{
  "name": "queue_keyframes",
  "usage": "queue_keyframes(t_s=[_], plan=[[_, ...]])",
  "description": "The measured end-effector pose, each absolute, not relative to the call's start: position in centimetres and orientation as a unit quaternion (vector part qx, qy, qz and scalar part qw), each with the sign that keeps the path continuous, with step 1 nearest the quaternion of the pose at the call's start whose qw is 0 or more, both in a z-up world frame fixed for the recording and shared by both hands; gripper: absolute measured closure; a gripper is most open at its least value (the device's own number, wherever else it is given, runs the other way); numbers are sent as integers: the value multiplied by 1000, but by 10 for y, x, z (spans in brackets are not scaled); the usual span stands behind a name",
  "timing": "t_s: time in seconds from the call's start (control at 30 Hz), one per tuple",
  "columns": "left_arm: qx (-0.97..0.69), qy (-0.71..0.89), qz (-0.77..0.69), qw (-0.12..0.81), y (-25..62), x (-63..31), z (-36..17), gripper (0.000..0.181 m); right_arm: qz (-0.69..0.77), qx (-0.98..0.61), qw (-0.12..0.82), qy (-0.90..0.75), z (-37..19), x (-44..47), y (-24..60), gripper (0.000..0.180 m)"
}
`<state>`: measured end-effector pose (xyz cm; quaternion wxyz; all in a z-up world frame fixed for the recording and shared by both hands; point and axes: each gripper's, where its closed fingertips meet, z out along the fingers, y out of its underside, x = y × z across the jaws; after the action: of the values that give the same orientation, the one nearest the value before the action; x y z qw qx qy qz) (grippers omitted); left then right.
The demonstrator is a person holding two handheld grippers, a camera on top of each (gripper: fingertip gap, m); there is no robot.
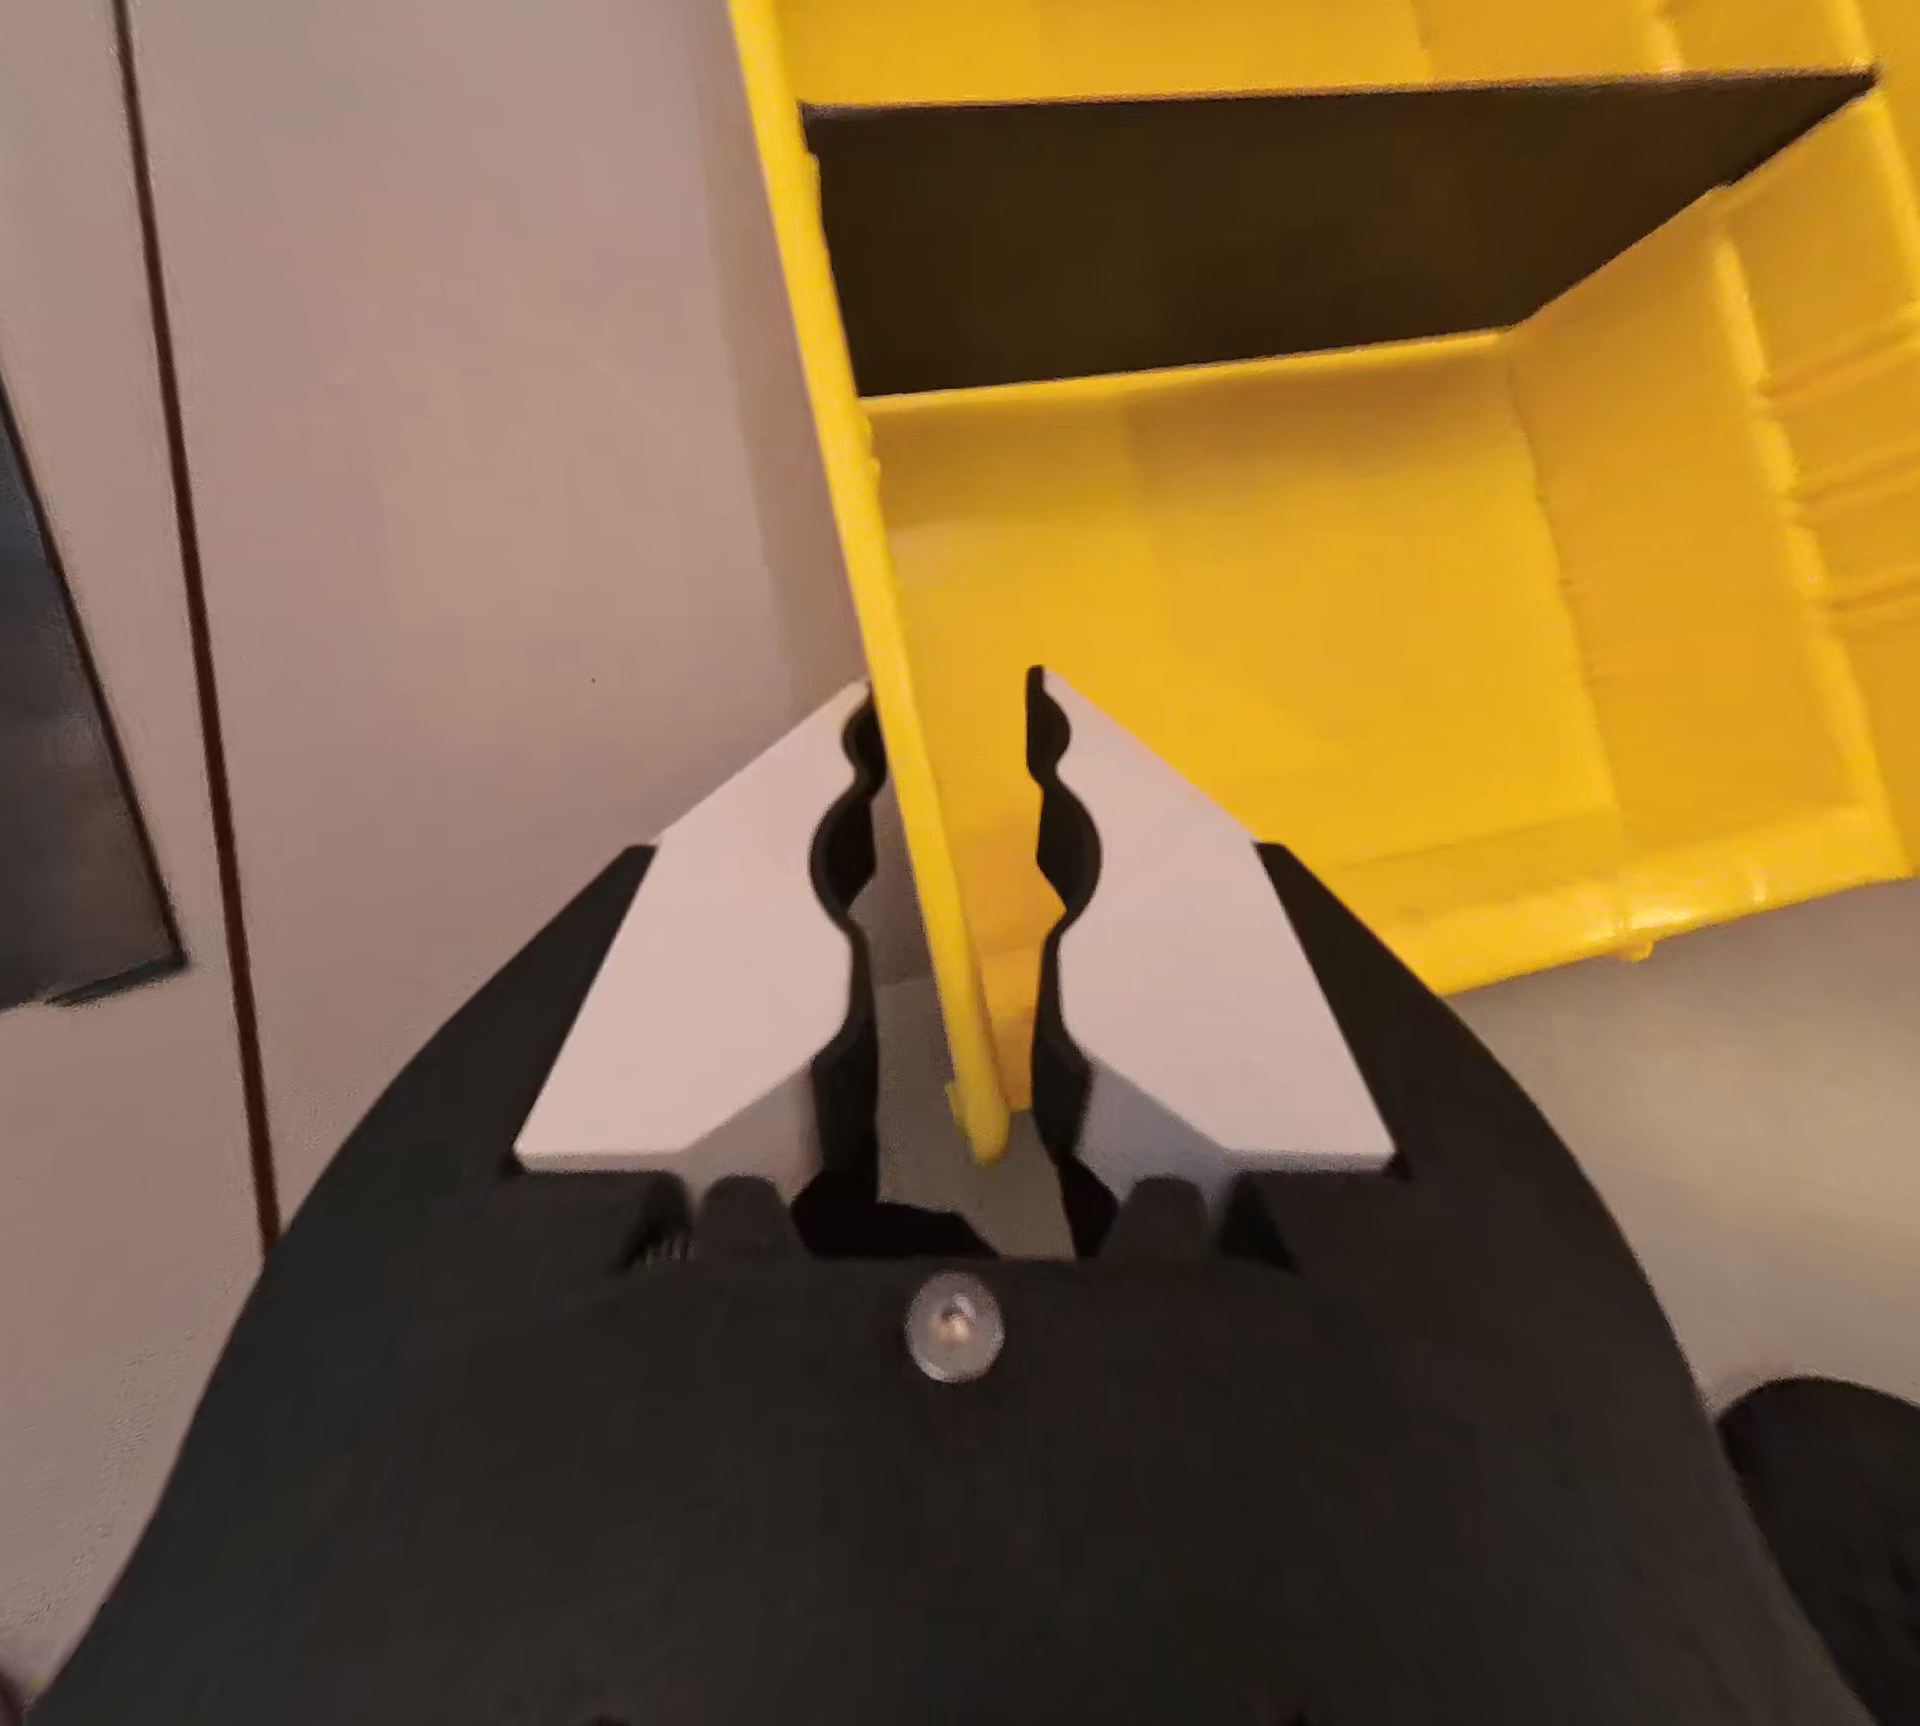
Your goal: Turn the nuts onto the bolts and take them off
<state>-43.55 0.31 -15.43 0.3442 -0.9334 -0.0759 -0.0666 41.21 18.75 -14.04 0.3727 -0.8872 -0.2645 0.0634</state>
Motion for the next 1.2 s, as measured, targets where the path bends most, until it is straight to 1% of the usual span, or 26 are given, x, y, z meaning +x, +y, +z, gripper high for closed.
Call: queue_keyframes(t_s=[0.17,0.23,0.4,0.6,0.8,0.9,1.03,1.07,1.13,1.2], plan=[[-921,-102,-80,366,7,-440,-152,169,76,-882,367,-286,-141,389,167,177],[-920,-111,-74,369,6,-444,-151,179,80,-880,364,-294,-141,379,158,177],[-915,-105,-107,374,8,-434,-150,180,94,-874,356,-317,-141,352,138,176],[-906,-92,-79,406,10,-439,-130,179,111,-864,344,-350,-141,312,117,174],[-894,-92,-65,433,9,-444,-110,179,144,-848,333,-386,-141,257,94,166],[-885,-98,-59,450,9,-448,-98,179,158,-835,325,-415,-142,227,75,156],[-878,-101,-63,464,8,-449,-89,179,223,-812,298,-449,-139,185,44,123],[-876,-101,-64,467,8,-449,-87,179,248,-805,295,-451,-133,178,39,117],[-875,-101,-66,469,8,-449,-84,179,293,-793,304,-439,-116,169,39,109],[-874,-100,-65,472,7,-450,-82,179,298,-795,320,-421,-104,172,55,106]])
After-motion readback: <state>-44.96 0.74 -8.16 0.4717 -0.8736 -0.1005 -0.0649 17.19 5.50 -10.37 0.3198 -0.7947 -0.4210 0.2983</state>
